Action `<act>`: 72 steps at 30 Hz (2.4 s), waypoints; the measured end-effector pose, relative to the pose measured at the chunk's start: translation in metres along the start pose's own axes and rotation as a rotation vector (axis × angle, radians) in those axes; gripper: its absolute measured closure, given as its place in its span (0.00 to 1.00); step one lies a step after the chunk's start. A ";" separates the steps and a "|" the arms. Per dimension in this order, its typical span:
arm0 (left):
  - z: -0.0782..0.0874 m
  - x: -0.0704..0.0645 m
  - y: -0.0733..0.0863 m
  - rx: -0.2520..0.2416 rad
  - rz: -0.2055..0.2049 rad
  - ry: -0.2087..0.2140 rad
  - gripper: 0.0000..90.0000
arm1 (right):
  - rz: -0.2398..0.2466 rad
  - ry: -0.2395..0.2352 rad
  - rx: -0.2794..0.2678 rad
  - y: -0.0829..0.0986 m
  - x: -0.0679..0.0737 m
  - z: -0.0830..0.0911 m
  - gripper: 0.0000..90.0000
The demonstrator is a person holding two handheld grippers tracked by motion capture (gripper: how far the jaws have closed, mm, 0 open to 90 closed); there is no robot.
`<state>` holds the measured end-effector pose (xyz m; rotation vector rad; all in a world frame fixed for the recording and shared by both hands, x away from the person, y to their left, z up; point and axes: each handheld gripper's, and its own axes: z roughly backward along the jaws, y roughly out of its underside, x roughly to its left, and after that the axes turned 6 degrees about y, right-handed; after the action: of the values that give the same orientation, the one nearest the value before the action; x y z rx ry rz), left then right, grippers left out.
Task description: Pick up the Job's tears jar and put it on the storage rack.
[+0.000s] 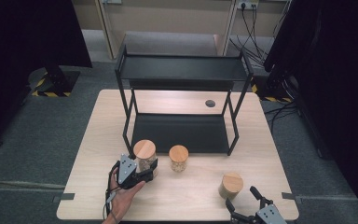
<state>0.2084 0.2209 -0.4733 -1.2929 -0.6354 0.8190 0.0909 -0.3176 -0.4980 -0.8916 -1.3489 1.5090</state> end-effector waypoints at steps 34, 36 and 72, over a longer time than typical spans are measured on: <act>-0.044 0.014 -0.039 0.012 -0.014 -0.014 0.28 | -0.006 0.000 0.000 0.000 0.000 0.000 0.02; -0.047 0.015 -0.041 0.012 -0.012 -0.019 0.28 | -0.006 -0.001 0.000 0.000 0.000 0.000 0.02; -0.118 0.026 -0.050 0.025 -0.005 -0.122 0.28 | -0.013 -0.007 -0.002 0.000 -0.002 0.001 0.02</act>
<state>0.3262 0.1707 -0.4465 -1.2249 -0.7236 0.9040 0.0909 -0.3196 -0.4982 -0.8777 -1.3591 1.5026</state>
